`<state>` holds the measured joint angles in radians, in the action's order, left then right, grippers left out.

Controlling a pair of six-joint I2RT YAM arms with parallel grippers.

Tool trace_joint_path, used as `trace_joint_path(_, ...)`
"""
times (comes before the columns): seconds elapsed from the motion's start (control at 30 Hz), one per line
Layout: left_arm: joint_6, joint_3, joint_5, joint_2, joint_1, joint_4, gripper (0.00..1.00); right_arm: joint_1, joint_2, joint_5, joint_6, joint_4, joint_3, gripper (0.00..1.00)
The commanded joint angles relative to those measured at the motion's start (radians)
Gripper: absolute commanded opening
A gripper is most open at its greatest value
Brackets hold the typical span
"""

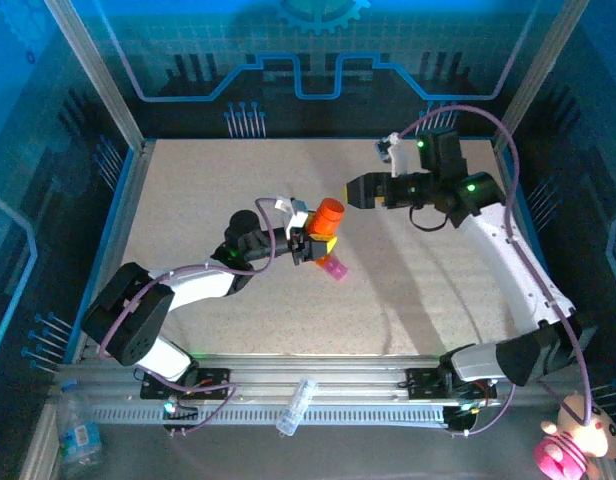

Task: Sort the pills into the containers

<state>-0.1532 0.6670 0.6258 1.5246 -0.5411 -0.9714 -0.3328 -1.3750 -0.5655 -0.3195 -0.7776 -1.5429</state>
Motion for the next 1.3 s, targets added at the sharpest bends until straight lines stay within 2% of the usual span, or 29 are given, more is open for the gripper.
trace_joint_path(0.0,-0.010,0.031,0.063,-0.033,0.001,-0.054,0.00,-0.001,-0.034,-0.118,0.281,-0.211,-0.089,0.86)
trace_joint_path(0.1,-0.026,0.037,0.082,-0.034,0.001,-0.051,0.00,-0.023,-0.077,-0.117,0.368,-0.264,-0.154,0.90)
trace_joint_path(0.27,-0.031,0.042,0.092,-0.037,0.002,-0.040,0.00,-0.087,-0.174,-0.028,0.429,-0.364,-0.282,0.91)
trace_joint_path(0.53,-0.040,0.046,0.093,-0.036,0.002,-0.047,0.00,-0.140,-0.254,0.041,0.436,-0.390,-0.315,0.85)
trace_joint_path(0.63,-0.039,0.045,0.094,-0.037,0.001,-0.044,0.00,-0.140,-0.261,0.035,0.429,-0.382,-0.306,0.77)
trace_joint_path(0.8,-0.040,0.044,0.092,-0.038,0.001,-0.046,0.00,-0.141,-0.262,0.027,0.412,-0.368,-0.277,0.51)
trace_joint_path(0.87,-0.039,0.043,0.092,-0.036,0.001,-0.049,0.00,-0.143,-0.255,0.027,0.389,-0.350,-0.251,0.44)
trace_joint_path(1.0,-0.033,0.042,0.069,-0.039,0.001,-0.051,0.00,-0.155,-0.220,0.088,0.230,-0.247,-0.129,0.33)
trace_joint_path(1.17,0.002,0.041,0.000,-0.044,0.001,-0.047,0.00,-0.213,-0.133,0.263,-0.199,0.038,0.131,0.29)
trace_joint_path(1.27,0.014,0.039,-0.011,-0.042,0.000,-0.043,0.00,-0.249,-0.080,0.287,-0.385,0.231,0.263,0.29)
